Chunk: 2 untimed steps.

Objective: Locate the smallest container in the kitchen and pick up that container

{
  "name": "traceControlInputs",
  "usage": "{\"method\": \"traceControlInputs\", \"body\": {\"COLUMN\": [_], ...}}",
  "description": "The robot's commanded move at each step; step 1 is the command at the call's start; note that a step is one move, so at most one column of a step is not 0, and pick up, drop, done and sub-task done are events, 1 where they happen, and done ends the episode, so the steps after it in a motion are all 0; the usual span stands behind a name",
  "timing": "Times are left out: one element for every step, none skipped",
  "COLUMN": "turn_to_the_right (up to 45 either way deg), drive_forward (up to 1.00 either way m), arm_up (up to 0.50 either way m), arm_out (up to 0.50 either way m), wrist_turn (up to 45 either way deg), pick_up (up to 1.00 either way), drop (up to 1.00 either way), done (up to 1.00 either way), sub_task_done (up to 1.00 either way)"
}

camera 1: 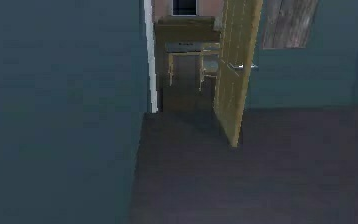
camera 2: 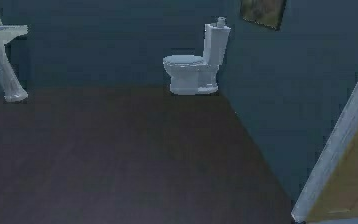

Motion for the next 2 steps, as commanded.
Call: {"method": "traceControlInputs", "body": {"turn_to_the_right": [0.0, 0.0], "drive_forward": [1.00, 1.00], "arm_up": [0.00, 0.00], "arm_out": [0.00, 0.00], "wrist_turn": [0.0, 0.0], "pick_up": [0.00, 0.00], "drop": [0.00, 0.00], "done": [0.00, 0.00], "sub_task_done": [0.00, 0.00]}}
